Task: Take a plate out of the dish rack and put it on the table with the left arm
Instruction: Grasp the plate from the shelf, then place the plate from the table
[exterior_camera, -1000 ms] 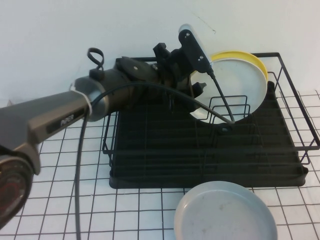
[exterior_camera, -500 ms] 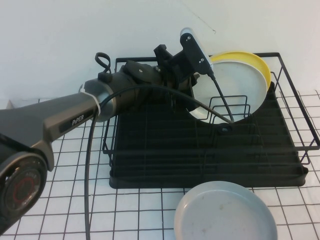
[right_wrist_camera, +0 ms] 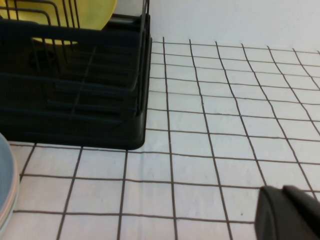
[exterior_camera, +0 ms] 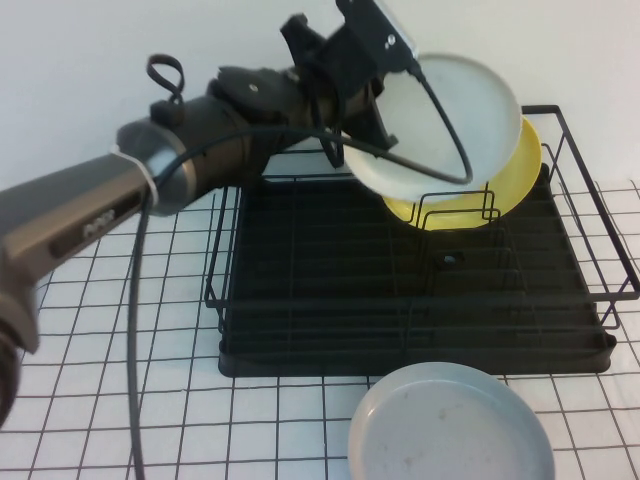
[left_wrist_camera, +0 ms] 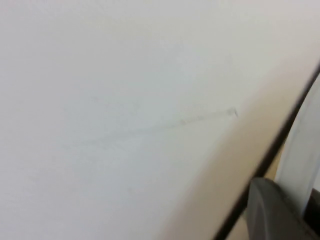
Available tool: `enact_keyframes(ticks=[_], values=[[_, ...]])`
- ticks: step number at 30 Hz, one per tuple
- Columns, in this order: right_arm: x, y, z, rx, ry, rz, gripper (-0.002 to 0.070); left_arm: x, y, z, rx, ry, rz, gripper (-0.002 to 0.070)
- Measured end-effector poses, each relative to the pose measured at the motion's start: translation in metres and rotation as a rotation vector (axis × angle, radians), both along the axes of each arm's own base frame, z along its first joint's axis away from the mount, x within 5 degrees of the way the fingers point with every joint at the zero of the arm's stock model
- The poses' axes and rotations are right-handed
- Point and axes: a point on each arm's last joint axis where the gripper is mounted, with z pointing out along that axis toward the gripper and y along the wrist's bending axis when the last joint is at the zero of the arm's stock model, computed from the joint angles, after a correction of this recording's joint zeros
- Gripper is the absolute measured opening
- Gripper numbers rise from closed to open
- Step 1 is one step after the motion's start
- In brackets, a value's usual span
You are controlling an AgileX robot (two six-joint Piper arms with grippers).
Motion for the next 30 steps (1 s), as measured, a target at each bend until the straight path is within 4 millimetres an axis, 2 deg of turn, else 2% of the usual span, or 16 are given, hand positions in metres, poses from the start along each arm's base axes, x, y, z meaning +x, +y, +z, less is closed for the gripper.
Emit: enact_keyframes(ticks=[4,8,15,17,20,22,26,30], values=[[0.0,0.0,0.0,0.0,0.0,0.0,-0.0003,-0.012,0.006,0.031,-0.08,-0.028,0.01,0.0006],[0.0,0.0,0.0,0.0,0.0,0.0,-0.0003,-0.03,0.016,0.071,-0.227,-0.046,0.024,0.0006],[0.0,0.0,0.0,0.0,0.0,0.0,-0.0003,-0.085,0.038,0.152,-0.53,-0.069,-0.064,0.0006],[0.0,0.0,0.0,0.0,0.0,0.0,-0.0003,-0.101,0.043,0.167,-0.59,-0.056,-0.107,0.0006],[0.0,0.0,0.0,0.0,0.0,0.0,-0.0003,-0.12,0.045,0.175,-0.594,-0.008,-0.191,0.0005],[0.0,0.0,0.0,0.0,0.0,0.0,-0.0003,-0.129,0.043,0.173,-0.569,0.087,-0.272,0.0005],[0.0,0.0,0.0,0.0,0.0,0.0,-0.0003,-0.145,0.041,0.151,-0.443,0.404,-0.353,0.0005],[0.0,0.0,0.0,0.0,0.0,0.0,-0.0003,-0.158,0.044,0.125,-0.282,0.691,-0.321,0.0005]])
